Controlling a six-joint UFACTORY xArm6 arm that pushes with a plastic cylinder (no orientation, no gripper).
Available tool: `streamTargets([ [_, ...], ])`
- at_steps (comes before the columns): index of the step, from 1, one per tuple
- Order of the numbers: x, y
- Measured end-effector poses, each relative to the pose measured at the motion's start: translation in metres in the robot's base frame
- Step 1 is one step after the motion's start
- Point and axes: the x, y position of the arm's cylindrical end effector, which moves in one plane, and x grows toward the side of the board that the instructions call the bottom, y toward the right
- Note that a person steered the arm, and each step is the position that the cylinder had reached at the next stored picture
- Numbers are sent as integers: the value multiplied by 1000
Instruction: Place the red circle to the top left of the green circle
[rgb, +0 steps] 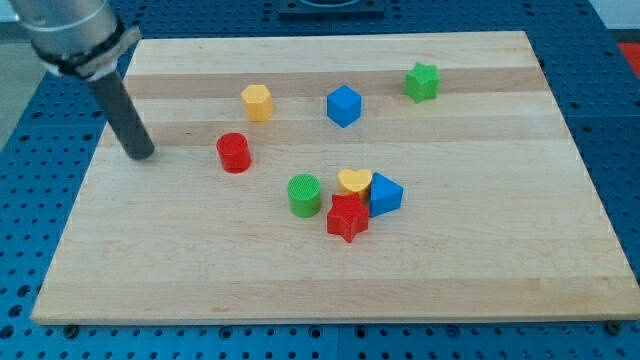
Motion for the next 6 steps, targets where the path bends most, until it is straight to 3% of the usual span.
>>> streamTargets([
  [1, -8, 42],
  [3, 37, 135],
  [6, 19, 151],
])
